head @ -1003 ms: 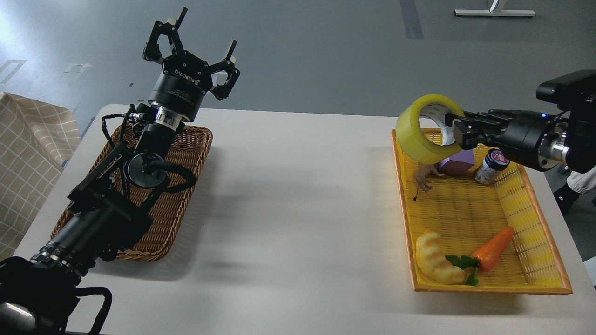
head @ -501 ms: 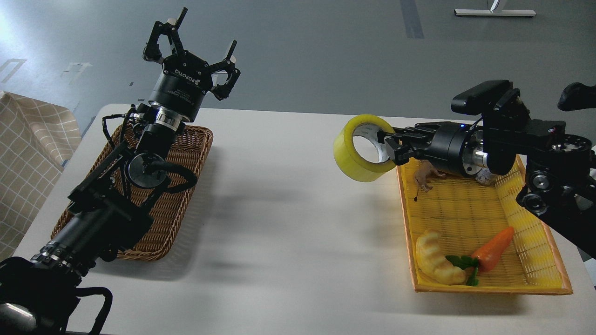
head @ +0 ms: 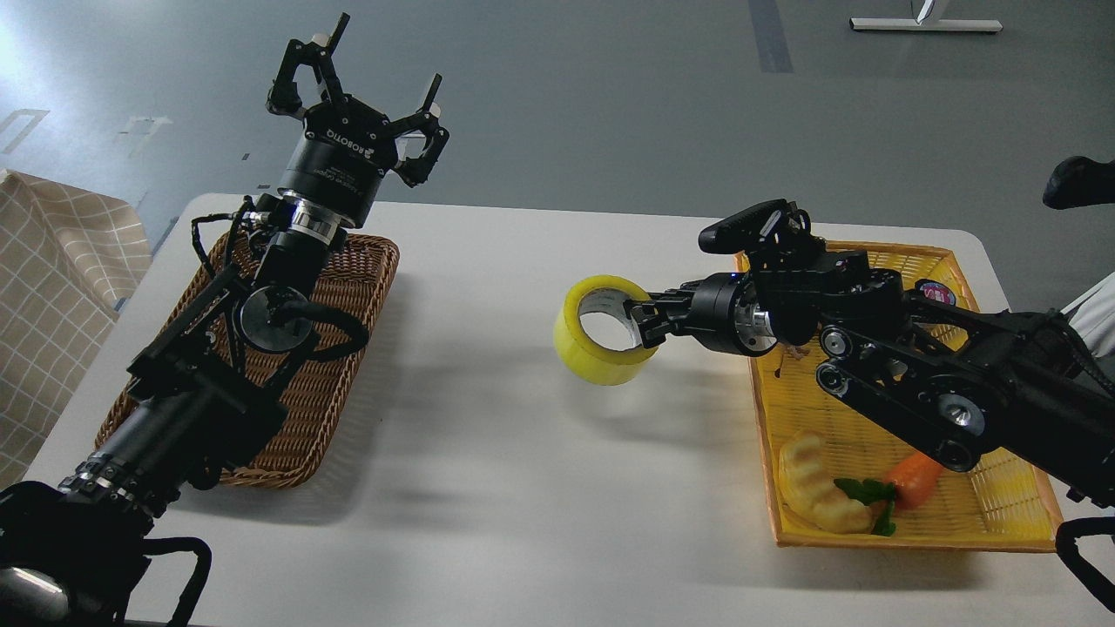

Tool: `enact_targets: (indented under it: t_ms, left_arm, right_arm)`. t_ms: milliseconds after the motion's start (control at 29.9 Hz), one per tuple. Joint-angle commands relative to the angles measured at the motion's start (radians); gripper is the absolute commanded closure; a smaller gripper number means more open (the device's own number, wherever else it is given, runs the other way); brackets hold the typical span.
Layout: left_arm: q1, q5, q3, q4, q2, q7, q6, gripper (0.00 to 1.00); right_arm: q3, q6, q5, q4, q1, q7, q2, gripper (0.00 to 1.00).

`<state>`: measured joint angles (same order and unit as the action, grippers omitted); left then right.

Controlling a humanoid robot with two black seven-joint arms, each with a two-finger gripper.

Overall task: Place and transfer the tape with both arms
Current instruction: 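Lift the tape roll and carry it toward the table center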

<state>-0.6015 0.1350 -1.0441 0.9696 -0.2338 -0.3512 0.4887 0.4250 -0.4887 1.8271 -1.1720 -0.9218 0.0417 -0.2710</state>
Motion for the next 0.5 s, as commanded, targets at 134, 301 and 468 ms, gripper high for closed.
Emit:
enact_targets:
  t_ms: [134, 301, 468]
  left_arm:
    - [0.002, -0.002, -0.002, 0.0, 0.001, -0.002, 0.0, 0.02]
    - [0.006, 0.0, -0.002, 0.0, 0.007, -0.002, 0.0, 0.02]
    - [0.014, -0.002, -0.004, -0.002, 0.008, -0.002, 0.0, 0.02]
  right_arm:
    - [-0.052, 0.0, 0.001, 0.113, -0.026, 0.0, 0.113, 1.0]
    - [-0.061, 0.0, 0.001, 0.179, -0.028, 0.0, 0.177, 1.0]
    - [-0.068, 0.0, 0.001, 0.233, -0.029, 0.0, 0.22, 1.0]
